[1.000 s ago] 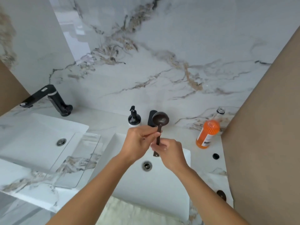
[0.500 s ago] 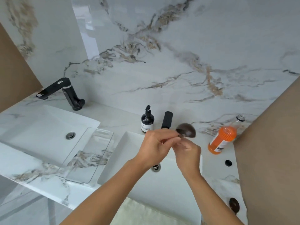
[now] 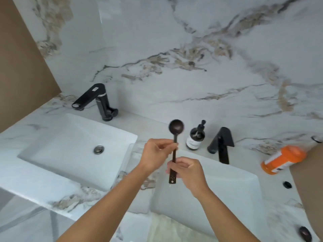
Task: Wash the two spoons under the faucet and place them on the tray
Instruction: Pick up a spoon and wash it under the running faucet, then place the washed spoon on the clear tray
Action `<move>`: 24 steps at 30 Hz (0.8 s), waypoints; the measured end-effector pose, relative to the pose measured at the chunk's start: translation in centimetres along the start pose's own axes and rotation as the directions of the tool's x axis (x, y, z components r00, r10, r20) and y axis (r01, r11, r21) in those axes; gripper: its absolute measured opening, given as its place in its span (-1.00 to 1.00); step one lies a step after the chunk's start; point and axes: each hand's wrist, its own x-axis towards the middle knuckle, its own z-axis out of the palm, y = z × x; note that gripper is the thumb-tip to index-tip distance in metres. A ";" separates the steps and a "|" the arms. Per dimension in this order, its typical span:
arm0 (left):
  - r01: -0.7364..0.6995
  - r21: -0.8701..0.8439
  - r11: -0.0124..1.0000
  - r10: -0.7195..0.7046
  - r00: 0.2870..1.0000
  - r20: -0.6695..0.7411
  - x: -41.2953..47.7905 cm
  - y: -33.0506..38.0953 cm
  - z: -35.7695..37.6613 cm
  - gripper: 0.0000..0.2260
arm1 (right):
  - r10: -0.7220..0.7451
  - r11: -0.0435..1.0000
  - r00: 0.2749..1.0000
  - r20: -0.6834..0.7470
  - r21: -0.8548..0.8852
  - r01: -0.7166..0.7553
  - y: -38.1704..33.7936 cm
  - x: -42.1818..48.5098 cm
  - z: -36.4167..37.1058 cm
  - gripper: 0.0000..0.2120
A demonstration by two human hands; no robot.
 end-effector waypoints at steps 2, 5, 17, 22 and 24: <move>0.185 -0.002 0.983 -0.185 0.983 0.007 0.9 -2.3 -4.4 -0.91 | 0.067 0.988 0.997 -0.031 -0.139 -0.070 1.4 0.5 4.1 -0.82; 0.329 0.166 0.930 -0.341 0.939 0.045 1.6 -5.8 -8.3 -0.88 | 0.185 0.927 0.982 -0.020 -0.329 -0.181 3.7 1.2 8.6 -0.76; 0.467 0.604 0.646 -0.600 0.800 0.022 3.9 -13.6 -8.4 -0.69 | 0.478 0.760 0.865 -0.152 -0.421 -0.494 8.4 4.3 14.6 -0.78; 0.494 0.640 0.589 -0.638 0.770 -0.006 4.2 -15.1 -8.3 -0.68 | 0.482 0.723 0.855 -0.190 -0.465 -0.511 9.9 5.0 16.3 -0.77; 0.511 0.641 0.572 -0.649 0.760 -0.026 4.3 -15.5 -8.5 -0.70 | 0.467 0.730 0.866 -0.178 -0.475 -0.491 10.5 5.2 16.6 -0.80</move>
